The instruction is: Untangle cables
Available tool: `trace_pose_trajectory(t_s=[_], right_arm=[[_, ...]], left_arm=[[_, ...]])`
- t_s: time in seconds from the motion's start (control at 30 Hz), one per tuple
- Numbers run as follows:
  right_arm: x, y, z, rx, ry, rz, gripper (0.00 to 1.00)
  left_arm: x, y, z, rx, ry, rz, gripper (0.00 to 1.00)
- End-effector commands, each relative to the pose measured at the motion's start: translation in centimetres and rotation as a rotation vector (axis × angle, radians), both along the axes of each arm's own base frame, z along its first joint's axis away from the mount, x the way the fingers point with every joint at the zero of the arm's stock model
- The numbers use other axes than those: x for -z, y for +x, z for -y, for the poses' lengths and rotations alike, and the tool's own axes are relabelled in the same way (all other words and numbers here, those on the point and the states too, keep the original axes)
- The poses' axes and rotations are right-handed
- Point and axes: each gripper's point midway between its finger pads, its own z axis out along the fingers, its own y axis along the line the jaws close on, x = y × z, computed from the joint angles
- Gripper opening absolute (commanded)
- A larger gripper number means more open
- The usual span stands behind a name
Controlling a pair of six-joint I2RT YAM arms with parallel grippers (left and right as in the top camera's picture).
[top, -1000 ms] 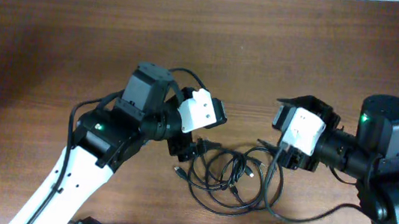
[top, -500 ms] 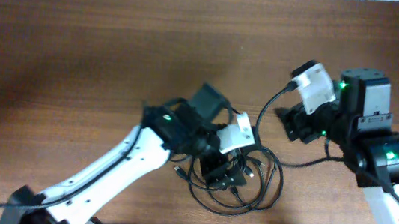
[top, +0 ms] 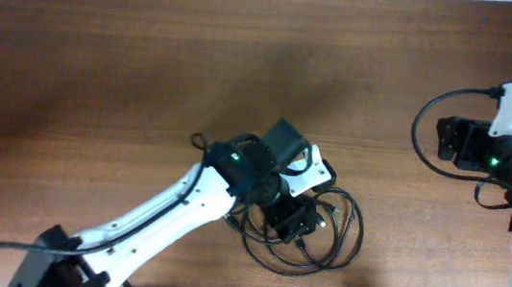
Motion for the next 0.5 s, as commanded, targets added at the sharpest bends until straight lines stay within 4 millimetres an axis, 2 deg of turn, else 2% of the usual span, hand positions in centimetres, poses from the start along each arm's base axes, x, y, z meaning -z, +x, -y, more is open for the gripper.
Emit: trace_pose_trajectory(t_s=[0.0,0.13,0.23,0.3,0.33,0.4,0.47], right_arm=[[-0.5,0.2,0.0,0.001,0.038,0.018,0.83],[0.0,0.4,0.1,0.002,0.045,-0.001,0.83],[0.6,0.7,0.2,0.002,0.053,-0.02,0.83],[0.9,0.7,0.2,0.002,0.056,-0.03,0.82],[1.0,0.7,0.2,0.002,0.058,-0.035,0.79],[1.1,0.6,0.2,0.003,0.06,-0.04,0.7],[1.1,0.6,0.2,0.002,0.06,-0.04,0.68]], left_arm=[[3.0,-1.2,1.3,0.001,0.075,-0.046,0.88],[5.9,-1.6,1.1,-0.056,0.205,-0.036,0.83],[6.7,-1.7,0.6,-0.07,0.259,-0.014,0.7],[6.9,-0.7,0.0,-0.138,0.295,0.018,0.61],[7.0,-0.2,-0.3,-0.166,0.314,0.041,0.54],[7.0,1.0,-0.9,-0.203,0.348,0.107,0.3],[7.0,1.7,-1.2,-0.217,0.36,0.142,0.13]])
